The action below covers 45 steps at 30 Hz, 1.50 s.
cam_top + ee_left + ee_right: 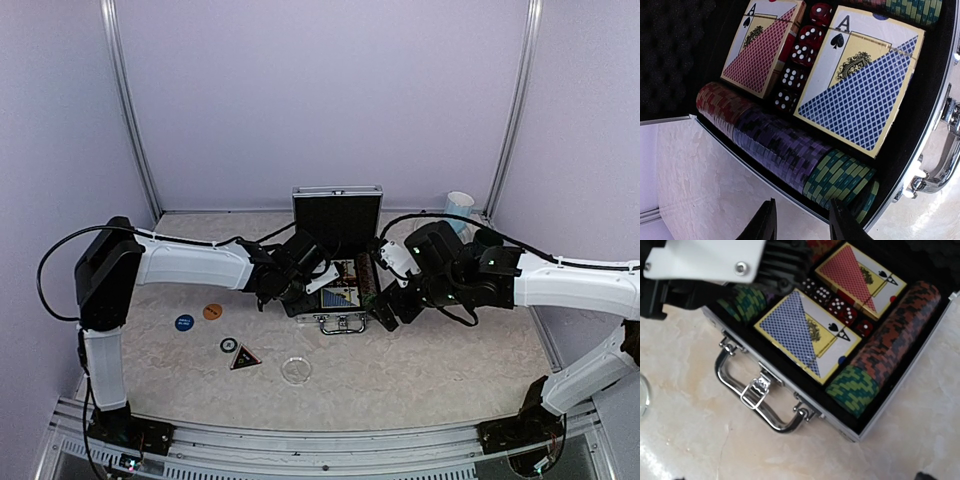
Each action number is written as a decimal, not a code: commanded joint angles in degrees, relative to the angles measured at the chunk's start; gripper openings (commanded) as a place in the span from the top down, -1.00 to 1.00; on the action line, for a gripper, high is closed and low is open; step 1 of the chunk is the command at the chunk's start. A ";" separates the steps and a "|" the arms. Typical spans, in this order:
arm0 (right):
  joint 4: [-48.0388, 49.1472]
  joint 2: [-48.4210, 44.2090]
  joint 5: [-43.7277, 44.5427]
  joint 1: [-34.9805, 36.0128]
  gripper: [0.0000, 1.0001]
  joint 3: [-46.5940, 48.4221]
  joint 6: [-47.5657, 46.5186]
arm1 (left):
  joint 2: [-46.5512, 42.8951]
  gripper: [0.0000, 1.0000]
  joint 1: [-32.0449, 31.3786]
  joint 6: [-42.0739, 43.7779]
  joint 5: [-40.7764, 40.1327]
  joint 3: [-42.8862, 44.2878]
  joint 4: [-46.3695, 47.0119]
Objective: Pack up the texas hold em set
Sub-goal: Place the poker chip in the slot.
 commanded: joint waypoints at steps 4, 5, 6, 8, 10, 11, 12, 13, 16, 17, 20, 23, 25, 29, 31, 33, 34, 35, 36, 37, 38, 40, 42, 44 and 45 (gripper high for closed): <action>-0.34 0.42 0.87 -0.57 -0.98 0.87 0.48 | 0.54 0.27 0.06 -2.43 -3.52 2.18 -0.95; -0.50 0.38 0.87 -0.57 -0.98 0.87 0.55 | 0.28 0.27 0.18 -2.82 -4.69 2.53 -0.90; -0.70 0.40 0.92 -0.57 -0.98 1.04 0.54 | 0.04 0.27 0.33 -3.48 -5.99 2.95 -1.09; -0.99 0.37 1.00 -0.57 -0.99 1.22 0.56 | -0.79 0.27 0.45 -4.38 -7.46 3.94 -1.68; -0.92 0.39 1.27 -0.55 -0.98 1.21 0.56 | -1.66 0.28 0.25 -5.01 -7.83 4.63 -2.44; -0.77 0.42 1.30 -0.63 -0.98 1.19 0.48 | -2.03 0.28 -0.03 -5.25 -7.60 4.82 -2.70; -0.76 0.64 1.53 -0.70 -0.98 1.38 0.47 | -2.77 0.27 -0.41 -5.48 -7.53 4.91 -3.03; -0.91 1.11 1.65 -0.74 -0.98 1.77 0.41 | -3.10 0.27 -0.87 -5.80 -7.71 4.97 -3.46; -1.59 1.83 1.66 -0.81 -0.98 3.01 0.38 | -4.13 0.27 -1.79 -7.98 -6.96 4.75 -4.27; -1.79 1.93 1.65 -0.83 -0.98 3.19 0.41 | -4.25 0.27 -1.82 -8.96 -6.11 4.74 -4.59; -1.71 1.97 1.50 -0.90 -0.98 3.46 0.75 | -4.31 0.27 -1.83 -11.84 -4.25 4.87 -5.17; -1.72 2.32 1.00 -0.98 -0.98 3.53 1.16 | -4.39 0.27 -1.76 -13.72 -3.62 4.89 -5.68; -1.95 2.84 1.01 -1.09 -0.98 3.79 1.30 | -4.65 0.27 -1.82 -14.69 -3.02 4.67 -5.99; -2.30 3.43 1.22 -1.09 -0.98 4.19 1.73 | -5.43 0.27 -1.67 -16.28 -1.29 3.80 -5.42; -2.23 3.58 1.15 -1.18 -0.98 4.30 1.93 | -5.40 0.28 -1.35 -17.22 0.09 3.49 -5.27; -2.28 3.83 0.99 -1.19 -0.99 4.55 2.05 | -5.40 0.28 -1.10 -18.06 1.41 3.42 -5.42; -2.26 4.00 0.92 -1.26 -0.98 4.72 2.05 | -5.40 0.28 -0.90 -18.44 2.12 3.26 -5.39; -2.34 4.17 0.92 -1.25 -0.98 4.93 2.15 | -5.40 0.28 -0.66 -18.95 2.86 3.28 -5.49; -2.37 4.42 0.88 -1.27 -0.98 5.13 2.21 | -5.54 0.28 -0.29 -19.46 3.55 3.16 -5.53; -2.49 4.65 0.89 -1.27 -0.98 5.30 2.27 | -5.70 0.29 -0.02 -19.99 4.22 2.98 -5.56; -2.49 4.86 0.81 -1.27 -0.98 5.47 2.36 | -5.81 0.29 0.47 -20.53 4.81 2.81 -5.54; -2.69 5.37 0.80 -1.27 -0.98 5.74 2.29 | -6.06 0.29 1.03 -21.60 5.45 2.48 -5.53; -2.80 5.91 0.79 -1.27 -0.98 6.15 2.32 | -6.11 0.30 1.31 -21.80 5.32 2.21 -5.52; -2.85 6.53 0.79 -1.23 -0.98 6.61 2.16 | -6.36 0.33 1.47 -23.42 4.93 1.94 -5.24; -3.00 6.87 0.86 -1.26 -0.99 7.01 2.03 | -6.58 0.33 1.55 -23.85 4.85 1.72 -4.84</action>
